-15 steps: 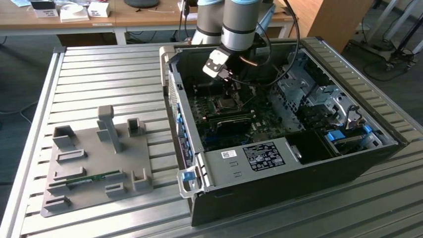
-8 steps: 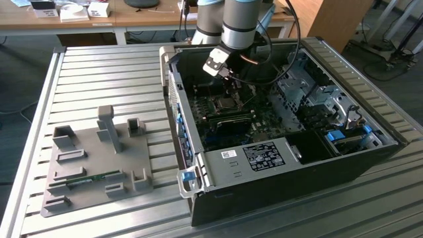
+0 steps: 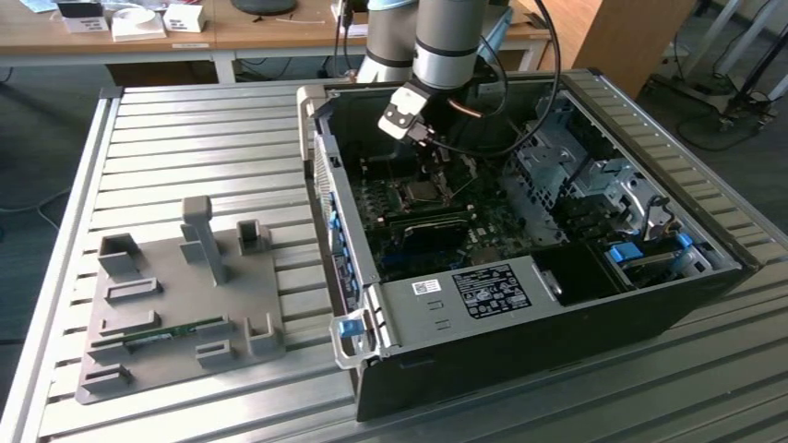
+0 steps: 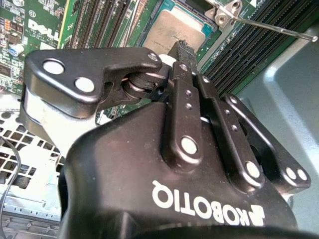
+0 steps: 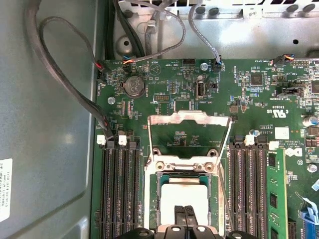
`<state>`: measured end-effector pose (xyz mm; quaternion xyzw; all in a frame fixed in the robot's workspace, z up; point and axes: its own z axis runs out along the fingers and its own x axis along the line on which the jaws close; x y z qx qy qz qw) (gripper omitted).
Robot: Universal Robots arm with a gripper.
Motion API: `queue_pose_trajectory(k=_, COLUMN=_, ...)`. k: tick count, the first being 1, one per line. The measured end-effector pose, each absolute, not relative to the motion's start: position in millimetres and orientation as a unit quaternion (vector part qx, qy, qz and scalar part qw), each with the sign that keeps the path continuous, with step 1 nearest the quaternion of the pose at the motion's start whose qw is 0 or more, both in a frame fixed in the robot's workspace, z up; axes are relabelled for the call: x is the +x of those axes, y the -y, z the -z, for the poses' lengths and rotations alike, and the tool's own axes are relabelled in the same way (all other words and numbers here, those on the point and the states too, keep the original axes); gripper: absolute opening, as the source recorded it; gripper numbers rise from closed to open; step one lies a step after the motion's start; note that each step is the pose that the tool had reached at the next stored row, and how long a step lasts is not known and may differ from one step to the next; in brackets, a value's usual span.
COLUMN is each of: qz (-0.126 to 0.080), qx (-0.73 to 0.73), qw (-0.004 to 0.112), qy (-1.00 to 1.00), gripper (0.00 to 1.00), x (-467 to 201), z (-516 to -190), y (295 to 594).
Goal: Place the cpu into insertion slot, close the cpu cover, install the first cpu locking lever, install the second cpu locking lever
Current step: 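Close the cpu cover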
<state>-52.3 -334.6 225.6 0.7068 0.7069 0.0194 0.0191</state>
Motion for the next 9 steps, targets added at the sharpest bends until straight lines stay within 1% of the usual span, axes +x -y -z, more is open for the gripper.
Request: queue_pose_trajectory(k=9, qz=-0.019, qx=0.707, qw=0.019, qy=-0.707, gripper=0.11, x=-52.4, z=-226.4, y=334.6)
